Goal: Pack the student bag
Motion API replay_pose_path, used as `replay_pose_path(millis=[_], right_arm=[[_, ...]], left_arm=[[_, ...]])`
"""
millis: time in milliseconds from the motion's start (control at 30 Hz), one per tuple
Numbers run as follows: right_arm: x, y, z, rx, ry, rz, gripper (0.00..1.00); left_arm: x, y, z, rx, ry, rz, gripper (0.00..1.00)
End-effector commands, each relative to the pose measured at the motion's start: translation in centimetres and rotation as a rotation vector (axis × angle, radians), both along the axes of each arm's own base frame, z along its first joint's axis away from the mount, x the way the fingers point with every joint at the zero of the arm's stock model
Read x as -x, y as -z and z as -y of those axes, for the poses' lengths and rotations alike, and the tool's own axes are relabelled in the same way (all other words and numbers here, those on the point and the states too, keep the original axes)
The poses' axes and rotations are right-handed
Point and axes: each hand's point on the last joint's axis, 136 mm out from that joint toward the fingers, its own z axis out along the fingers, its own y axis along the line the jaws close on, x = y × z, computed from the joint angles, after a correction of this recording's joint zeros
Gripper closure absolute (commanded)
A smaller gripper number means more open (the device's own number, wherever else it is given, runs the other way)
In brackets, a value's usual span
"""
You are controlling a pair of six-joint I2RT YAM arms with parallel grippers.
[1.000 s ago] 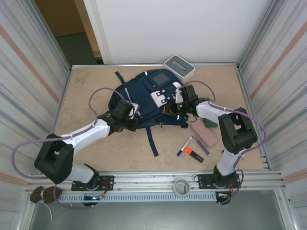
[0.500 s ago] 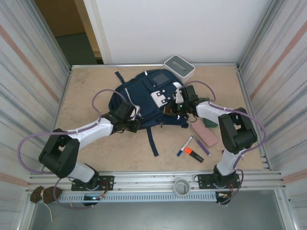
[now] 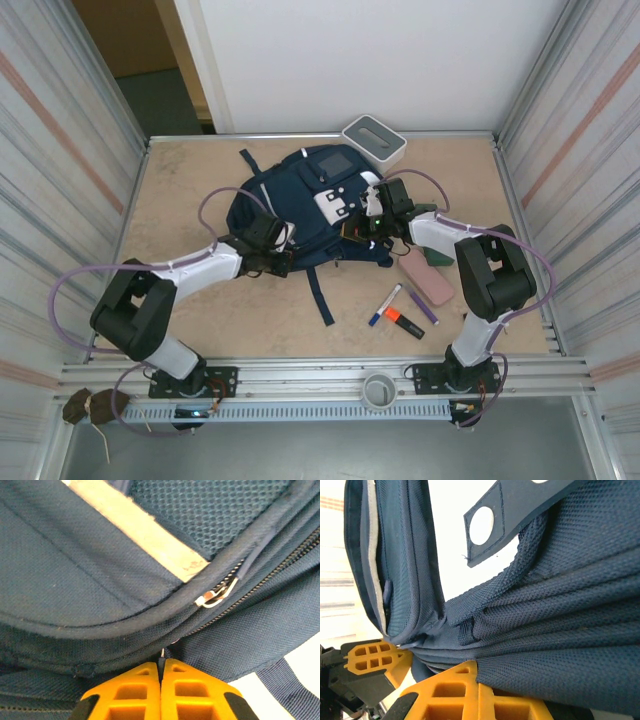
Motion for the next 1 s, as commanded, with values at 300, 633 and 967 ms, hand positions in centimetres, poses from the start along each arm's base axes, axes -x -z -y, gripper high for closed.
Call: replay_pose_path(millis=[300,633,967], right_arm=[[-1.7,-1.3,3.0,0.026,0.065,0.045,1.00],[-1.9,-1.0,4.3,0.071,0.110,0.045,1.00],[-1.3,-3.3,0.1,-0.094,0.078,0.083,1.00]], left_arm=[[-0.6,-5.2,-6.2,-0.293,-0.147,0.175,1.00],[-1.6,-5.5,-9.2,-0.490,-0.207,0.195,1.00],[-0.2,-9.8,0.4,0.071,0.013,0.223,1.00]])
